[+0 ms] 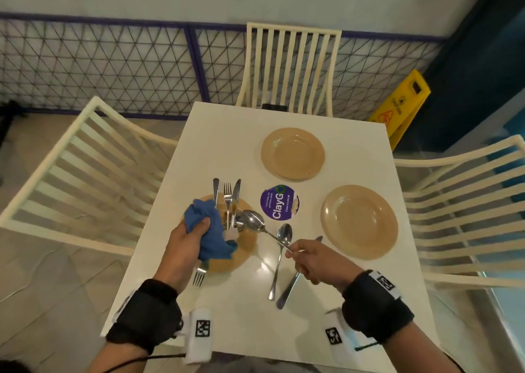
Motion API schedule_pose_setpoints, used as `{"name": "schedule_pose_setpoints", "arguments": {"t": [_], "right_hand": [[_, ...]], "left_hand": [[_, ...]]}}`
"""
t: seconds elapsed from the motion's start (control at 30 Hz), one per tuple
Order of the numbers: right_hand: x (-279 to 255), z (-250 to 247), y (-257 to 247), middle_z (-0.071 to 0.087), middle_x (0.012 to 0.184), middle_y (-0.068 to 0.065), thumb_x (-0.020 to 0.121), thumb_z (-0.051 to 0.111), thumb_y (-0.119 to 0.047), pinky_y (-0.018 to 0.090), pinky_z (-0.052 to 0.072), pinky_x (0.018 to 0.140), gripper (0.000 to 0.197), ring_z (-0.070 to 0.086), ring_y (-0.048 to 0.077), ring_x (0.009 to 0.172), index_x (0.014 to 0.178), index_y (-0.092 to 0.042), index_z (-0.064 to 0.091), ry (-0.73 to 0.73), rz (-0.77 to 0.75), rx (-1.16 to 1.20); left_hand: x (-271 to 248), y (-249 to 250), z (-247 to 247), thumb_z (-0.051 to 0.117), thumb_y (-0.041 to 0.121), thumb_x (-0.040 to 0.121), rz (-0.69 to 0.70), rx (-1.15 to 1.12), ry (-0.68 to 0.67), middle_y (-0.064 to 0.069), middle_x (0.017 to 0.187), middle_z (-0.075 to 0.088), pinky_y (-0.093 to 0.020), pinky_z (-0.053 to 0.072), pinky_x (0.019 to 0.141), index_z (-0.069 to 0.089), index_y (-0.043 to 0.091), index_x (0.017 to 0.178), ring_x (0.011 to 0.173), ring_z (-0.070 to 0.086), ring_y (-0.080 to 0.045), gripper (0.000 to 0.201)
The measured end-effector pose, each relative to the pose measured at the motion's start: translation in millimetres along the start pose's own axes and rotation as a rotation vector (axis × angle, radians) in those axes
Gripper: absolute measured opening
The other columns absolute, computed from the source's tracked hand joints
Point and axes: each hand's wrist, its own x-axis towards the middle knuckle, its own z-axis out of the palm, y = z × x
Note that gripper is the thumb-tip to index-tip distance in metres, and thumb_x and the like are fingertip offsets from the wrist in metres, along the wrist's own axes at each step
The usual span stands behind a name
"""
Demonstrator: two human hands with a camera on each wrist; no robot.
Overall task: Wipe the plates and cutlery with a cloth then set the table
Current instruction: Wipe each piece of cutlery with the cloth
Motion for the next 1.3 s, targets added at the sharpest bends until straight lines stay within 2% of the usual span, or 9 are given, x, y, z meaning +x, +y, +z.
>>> {"name": "schedule_pose_setpoints", "arguments": {"t": [0.17,0.23,0.43,0.57,0.7,0.8,1.03,1.17,1.3], "right_hand": [[-22,20,3,0.034,0.058,-0.008,0.104,0.039,-0.015,0.018,0.022,0.046,0.025,0.026,0.006,0.05,0.107,-0.011,0.064,0.013,-0.156,0.288],[-28,26,1,0.032,0.054,-0.011,0.105,0.039,-0.018,0.019,0.021,0.045,0.025,0.025,0.006,0.049,0.11,-0.009,0.062,0.033,-0.186,0.326],[-56,18,4,0.034,0.053,-0.012,0.106,0.039,-0.021,0.019,0.027,0.045,0.025,0.028,0.005,0.046,0.106,-0.016,0.063,0.107,-0.311,0.35],[-53,-1,5,0.035,0.061,-0.004,0.105,0.041,-0.022,0.022,0.027,0.044,0.026,0.029,0.007,0.047,0.108,-0.011,0.064,0.203,-0.325,0.38],[-74,1,17,0.04,0.062,-0.011,0.106,0.038,-0.024,0.016,0.034,0.052,0.027,0.039,0.0,0.049,0.106,-0.019,0.064,0.222,-0.413,0.254],[-66,-4,16,0.046,0.068,-0.008,0.105,0.037,-0.021,0.015,0.036,0.053,0.025,0.041,0.001,0.052,0.103,-0.016,0.061,0.309,-0.461,0.199],[-55,-19,35,0.056,0.081,0.003,0.106,0.038,-0.015,0.019,0.043,0.06,0.018,0.052,0.008,0.066,0.101,-0.019,0.055,0.16,-0.332,0.215],[-48,-49,40,0.065,0.11,-0.001,0.103,0.049,-0.033,0.034,0.053,0.09,0.018,0.063,0.011,0.097,0.115,-0.026,0.061,0.355,-0.384,0.293],[-26,-55,17,0.07,0.09,-0.005,0.1,0.056,-0.026,0.033,0.053,0.079,0.013,0.064,0.01,0.083,0.099,-0.022,0.069,0.467,-0.502,0.327]], "left_hand": [[-9,10,73,0.047,0.029,0.105,-0.022,-0.191,-0.009,-0.015,0.119,0.07,-0.043,0.056,0.082,0.057,0.015,0.132,0.102,0.07,-0.029,0.031],[-16,11,100,0.053,0.024,0.103,-0.003,-0.169,-0.044,-0.012,0.122,0.07,-0.049,0.057,0.091,0.055,0.022,0.133,0.109,0.069,-0.03,0.03],[-1,37,134,0.072,0.038,0.082,0.165,-0.172,0.145,-0.01,0.12,0.071,-0.041,0.062,0.081,0.059,0.014,0.127,0.108,0.071,-0.028,0.052],[-22,29,165,0.06,0.024,0.1,0.087,-0.142,-0.005,-0.011,0.118,0.073,-0.049,0.058,0.092,0.062,0.014,0.125,0.104,0.072,-0.029,0.028],[-11,47,158,0.066,0.037,0.094,0.127,-0.162,0.116,-0.014,0.111,0.074,-0.049,0.06,0.078,0.066,0.012,0.12,0.097,0.073,-0.034,0.036],[-32,47,179,0.061,0.031,0.099,0.135,-0.225,0.09,-0.01,0.109,0.076,-0.047,0.059,0.087,0.066,0.015,0.115,0.099,0.073,-0.029,0.023],[-56,27,184,0.057,0.027,0.101,0.152,0.094,-0.111,-0.003,0.09,0.077,-0.037,0.06,0.072,0.068,0.019,0.102,0.089,0.074,-0.023,0.014],[-60,21,178,0.057,0.034,0.101,0.212,0.34,-0.223,-0.007,0.086,0.077,-0.041,0.061,0.081,0.068,0.013,0.103,0.085,0.075,-0.024,0.024],[-63,15,184,0.058,0.037,0.099,0.268,0.549,-0.294,-0.004,0.081,0.075,-0.039,0.059,0.077,0.068,0.019,0.093,0.076,0.073,-0.017,0.021]]}}
